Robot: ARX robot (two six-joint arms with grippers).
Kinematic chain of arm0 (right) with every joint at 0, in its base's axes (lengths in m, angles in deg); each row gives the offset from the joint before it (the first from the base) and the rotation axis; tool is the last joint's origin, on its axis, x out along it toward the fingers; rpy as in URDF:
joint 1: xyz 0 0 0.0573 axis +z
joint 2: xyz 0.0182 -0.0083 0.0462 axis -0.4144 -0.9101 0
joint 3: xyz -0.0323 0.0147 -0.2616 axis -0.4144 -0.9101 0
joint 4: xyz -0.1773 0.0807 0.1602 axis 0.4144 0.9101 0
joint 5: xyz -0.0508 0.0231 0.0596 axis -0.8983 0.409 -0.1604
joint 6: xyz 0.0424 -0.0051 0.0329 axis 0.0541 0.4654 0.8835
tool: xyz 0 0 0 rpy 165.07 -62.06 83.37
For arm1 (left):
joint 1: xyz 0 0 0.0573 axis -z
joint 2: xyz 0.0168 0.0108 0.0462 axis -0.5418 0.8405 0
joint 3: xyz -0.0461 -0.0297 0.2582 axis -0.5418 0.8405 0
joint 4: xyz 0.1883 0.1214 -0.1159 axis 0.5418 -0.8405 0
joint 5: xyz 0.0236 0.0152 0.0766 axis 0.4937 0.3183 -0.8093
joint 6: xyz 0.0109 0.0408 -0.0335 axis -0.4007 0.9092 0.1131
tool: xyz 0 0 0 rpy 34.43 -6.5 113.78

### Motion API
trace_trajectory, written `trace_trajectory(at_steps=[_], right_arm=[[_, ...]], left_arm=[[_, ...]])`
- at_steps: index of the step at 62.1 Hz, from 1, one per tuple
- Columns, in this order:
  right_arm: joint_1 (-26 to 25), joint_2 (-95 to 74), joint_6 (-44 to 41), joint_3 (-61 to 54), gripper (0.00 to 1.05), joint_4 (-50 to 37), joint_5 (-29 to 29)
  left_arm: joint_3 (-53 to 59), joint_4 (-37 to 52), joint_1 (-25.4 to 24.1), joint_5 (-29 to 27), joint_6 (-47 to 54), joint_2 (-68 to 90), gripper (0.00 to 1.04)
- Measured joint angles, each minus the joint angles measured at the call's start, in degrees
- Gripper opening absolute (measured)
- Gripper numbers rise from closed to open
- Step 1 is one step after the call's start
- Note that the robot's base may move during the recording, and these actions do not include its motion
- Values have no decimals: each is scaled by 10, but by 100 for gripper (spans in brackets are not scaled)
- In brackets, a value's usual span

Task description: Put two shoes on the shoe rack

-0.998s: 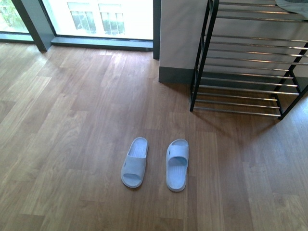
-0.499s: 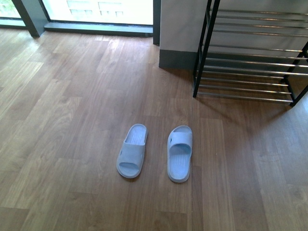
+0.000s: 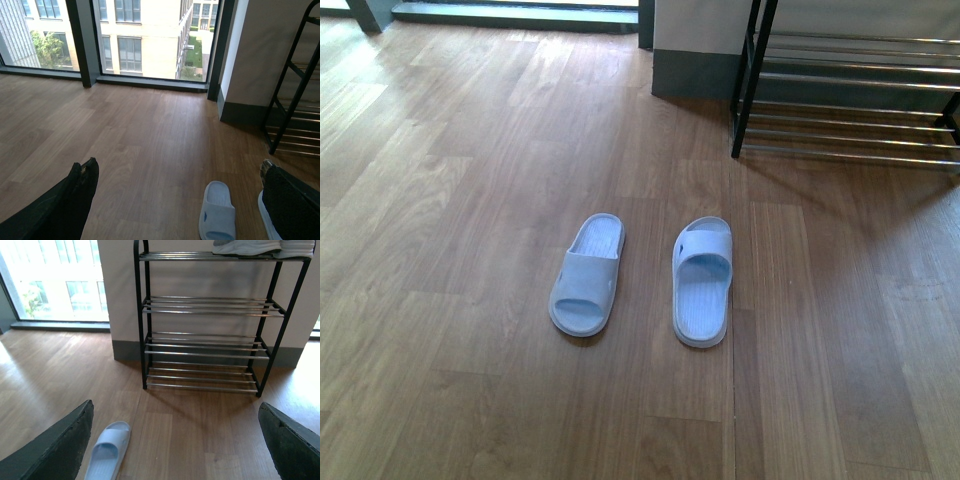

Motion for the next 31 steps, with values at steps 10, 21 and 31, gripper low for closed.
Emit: trace_trajectory(at_steps=[10,21,31], right_arm=[[0,0,0,0,96,0,0],[0,0,0,0,96,0,0],[0,0,0,0,96,0,0]], left_arm=[[0,0,0,0,0,0,95],[0,0,0,0,0,0,95],[0,0,0,0,0,0,95]])
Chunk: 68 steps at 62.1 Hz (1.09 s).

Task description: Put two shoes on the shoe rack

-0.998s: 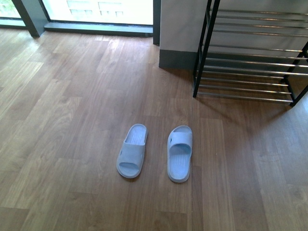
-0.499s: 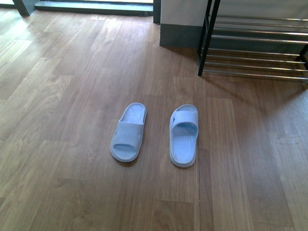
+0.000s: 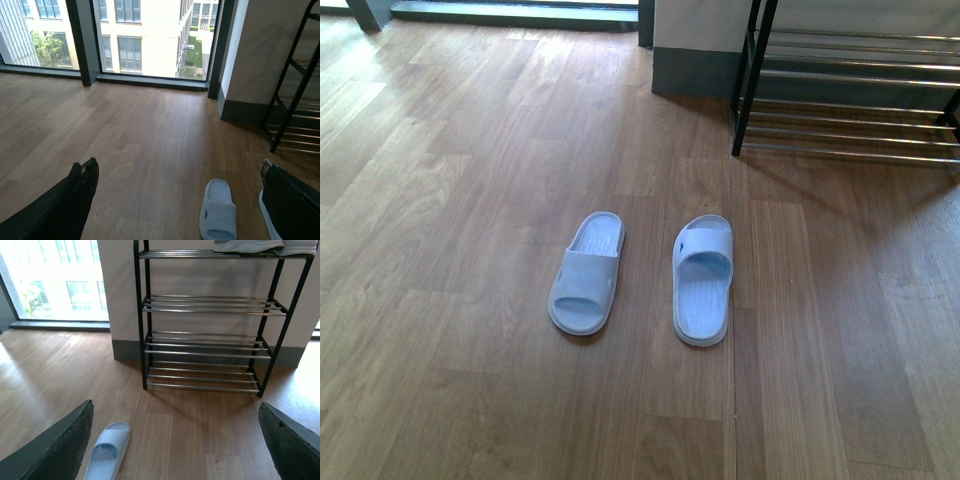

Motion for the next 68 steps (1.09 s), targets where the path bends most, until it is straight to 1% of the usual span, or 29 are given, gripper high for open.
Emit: trace_trajectory(at_steps=[51,53,55,56,58,60,61,63,64,66,68], right_arm=[[0,0,0,0,96,0,0],[-4,-6,5,2,96,6,23],[-2,-27,15,6,96,17,71],[2,-35,16,6,96,15,78],[31,-82,20,9,96,-1,82],[79,-161,27,12,96,-44,66],[109,-214,30,16,96,-77,53],[145,-292,30,24,96,-128,40],[169,-353,30,33,96,-168,30],[203,-458,30,50,96,-235,28],[223,-544,30,68,96,-287,28]], left_arm=[[0,0,0,0,0,0,95],[0,0,0,0,0,0,95],[0,0,0,0,0,0,95],[0,0,0,0,0,0,95],[0,0,0,0,0,0,95],[0,0,0,0,0,0,95],[0,0,0,0,0,0,95],[0,0,0,0,0,0,95],[0,0,0,0,0,0,95],[0,0,0,0,0,0,95],[0,0,0,0,0,0,95]])
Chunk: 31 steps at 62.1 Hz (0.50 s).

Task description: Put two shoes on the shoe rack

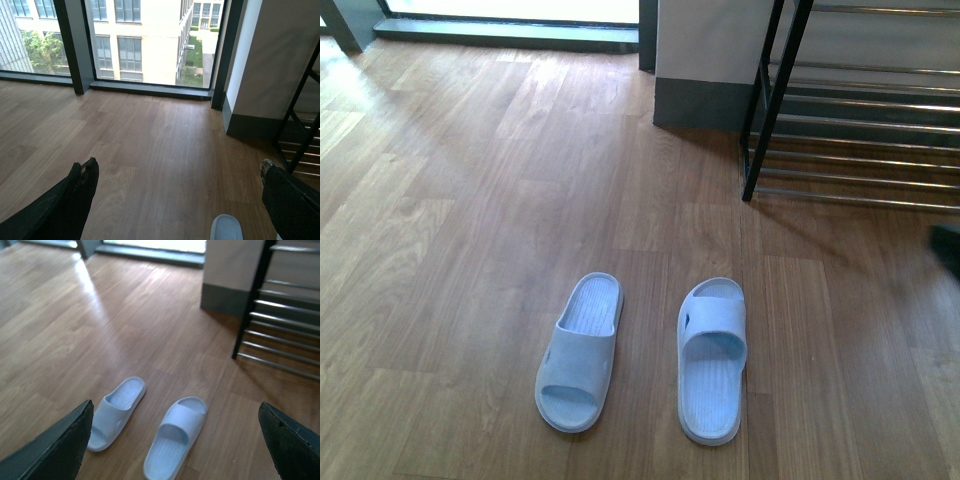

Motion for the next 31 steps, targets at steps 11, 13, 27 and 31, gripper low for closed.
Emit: trace_trajectory(at_steps=[11,13,27,31], right_arm=[[41,-446,-6,135,96,-168,0],[42,-522,-12,165,96,-179,3],[37,-790,-28,302,96,-194,12],[35,-848,-28,340,96,-198,12]], left_arm=[[0,0,0,0,0,0,95],[0,0,0,0,0,0,95],[0,0,0,0,0,0,95],[0,0,0,0,0,0,95]])
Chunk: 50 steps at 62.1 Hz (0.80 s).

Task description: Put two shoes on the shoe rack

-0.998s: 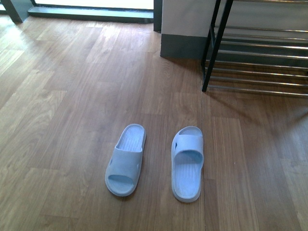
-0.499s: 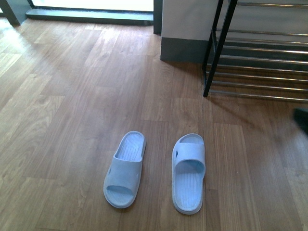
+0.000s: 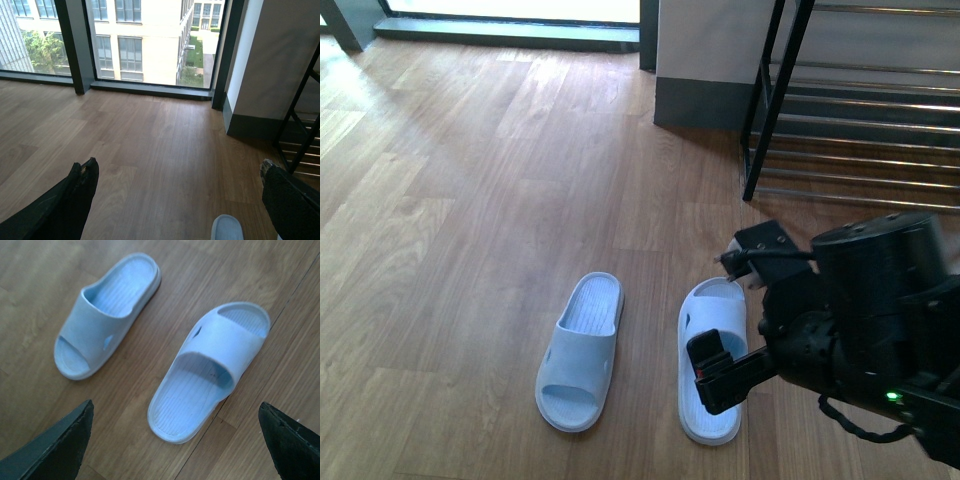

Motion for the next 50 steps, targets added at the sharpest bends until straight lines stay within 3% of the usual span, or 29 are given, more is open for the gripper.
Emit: trace_trajectory(at_steps=[16,36,50], right_arm=[[-28,-177,3,145,96,-12,-34],[-69,-255,2,231,96,-14,-56],[-76,-268,4,246,63,-12,-53]], left_arm=[[0,0,0,0,0,0,95],[0,0,0,0,0,0,95],[0,0,0,0,0,0,95]])
